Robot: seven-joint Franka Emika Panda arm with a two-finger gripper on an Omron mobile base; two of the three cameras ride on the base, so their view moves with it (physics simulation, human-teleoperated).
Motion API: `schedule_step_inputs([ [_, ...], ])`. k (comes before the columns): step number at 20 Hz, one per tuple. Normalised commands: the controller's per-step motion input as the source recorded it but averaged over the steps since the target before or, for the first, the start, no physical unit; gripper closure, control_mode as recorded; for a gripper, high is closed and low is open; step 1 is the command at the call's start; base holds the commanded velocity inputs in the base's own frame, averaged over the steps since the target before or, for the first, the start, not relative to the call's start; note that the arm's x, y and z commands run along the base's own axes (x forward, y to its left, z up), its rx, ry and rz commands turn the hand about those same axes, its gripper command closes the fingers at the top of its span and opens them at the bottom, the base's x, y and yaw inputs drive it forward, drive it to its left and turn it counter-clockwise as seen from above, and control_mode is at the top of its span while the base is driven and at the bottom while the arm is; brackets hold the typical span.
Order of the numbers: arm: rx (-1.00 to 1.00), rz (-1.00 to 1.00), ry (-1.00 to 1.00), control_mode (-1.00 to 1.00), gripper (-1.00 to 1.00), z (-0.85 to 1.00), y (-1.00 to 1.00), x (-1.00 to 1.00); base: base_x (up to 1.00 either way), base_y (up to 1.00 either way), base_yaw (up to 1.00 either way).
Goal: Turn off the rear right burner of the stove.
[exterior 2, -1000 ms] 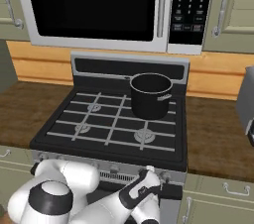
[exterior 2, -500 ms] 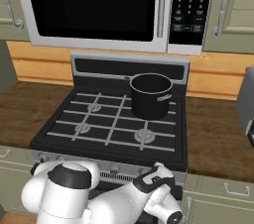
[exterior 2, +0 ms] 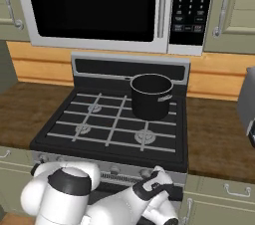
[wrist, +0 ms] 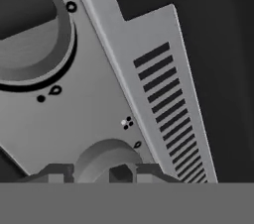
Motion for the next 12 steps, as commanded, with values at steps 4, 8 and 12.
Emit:
schedule_step_inputs([
  [4,0.32,-0.37,0.16,-1.0,1.0,0.0,0.98,0.11,0.0,0.0,0.0],
  [8,0.4,-0.46,0.18,-1.0,1.0,0.0,0.73,0.0,0.0,0.0,0.0],
  [12,0.52,-0.52,0.21,-1.0,1.0,0.08,0.35,0.0,0.0,0.0,0.0],
])
